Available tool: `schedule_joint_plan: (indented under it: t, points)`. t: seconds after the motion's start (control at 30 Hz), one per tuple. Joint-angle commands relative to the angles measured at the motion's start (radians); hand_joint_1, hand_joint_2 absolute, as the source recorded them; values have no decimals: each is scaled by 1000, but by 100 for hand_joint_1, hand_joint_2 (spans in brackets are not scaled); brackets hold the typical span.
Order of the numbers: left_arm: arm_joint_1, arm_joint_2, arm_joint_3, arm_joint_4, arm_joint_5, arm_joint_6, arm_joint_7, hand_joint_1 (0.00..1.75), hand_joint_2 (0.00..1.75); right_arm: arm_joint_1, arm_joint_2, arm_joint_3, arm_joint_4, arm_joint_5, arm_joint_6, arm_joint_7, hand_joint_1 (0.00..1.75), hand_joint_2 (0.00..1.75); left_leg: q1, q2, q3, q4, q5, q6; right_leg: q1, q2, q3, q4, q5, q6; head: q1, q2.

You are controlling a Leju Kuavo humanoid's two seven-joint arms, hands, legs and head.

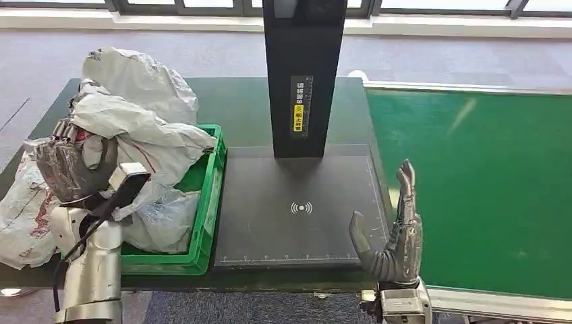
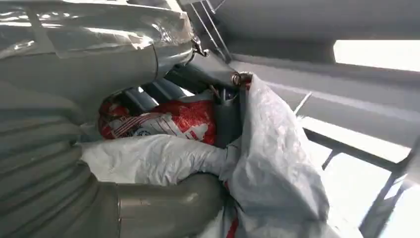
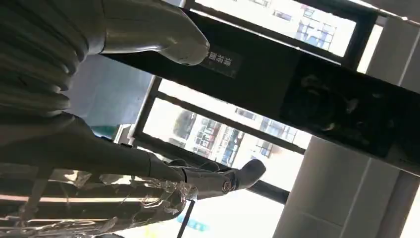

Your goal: Moved the parcel from conveyor to table for the left to box.

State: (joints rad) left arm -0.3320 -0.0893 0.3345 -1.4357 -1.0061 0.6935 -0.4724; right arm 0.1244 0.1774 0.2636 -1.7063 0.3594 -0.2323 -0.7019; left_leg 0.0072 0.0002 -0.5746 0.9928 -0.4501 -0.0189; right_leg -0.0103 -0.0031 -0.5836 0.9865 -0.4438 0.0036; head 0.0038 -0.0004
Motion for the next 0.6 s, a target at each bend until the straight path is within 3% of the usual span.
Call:
schedule_joint_plan:
  t: [0.03,0.13,0.3,0.33,0.37,0.6]
  points:
    - [-174,94,54,567,-215,-30,222,175,175,10,-50,22,33,-8,11,4,0,175,0,-3,3,-2,1,1,0,-3,4,-2,0,0,0,0]
    - [-201,124,36,729,-286,-84,323,175,175,-4,-67,39,57,-22,12,4,0,175,0,-2,3,-2,1,0,-1,-2,3,-2,0,0,0,0]
    - [-242,135,23,867,-296,-121,328,175,175,-26,-69,29,71,-21,9,4,0,175,0,-1,3,-2,1,0,-1,-1,3,-2,1,0,0,0]
    - [-244,127,22,858,-290,-104,320,30,175,-15,-67,25,61,-18,8,4,0,175,0,-2,3,-2,1,0,-1,-1,4,-3,1,-1,0,0]
    - [-241,116,25,837,-270,-100,306,0,0,-5,-64,22,52,-15,6,4,0,175,-1,-2,5,-3,1,0,-2,-1,5,-2,1,0,0,0]
    - [-192,96,29,673,-198,-107,284,0,0,12,-66,25,39,-19,-3,4,0,175,0,2,7,-3,0,1,0,3,6,-3,2,0,0,0]
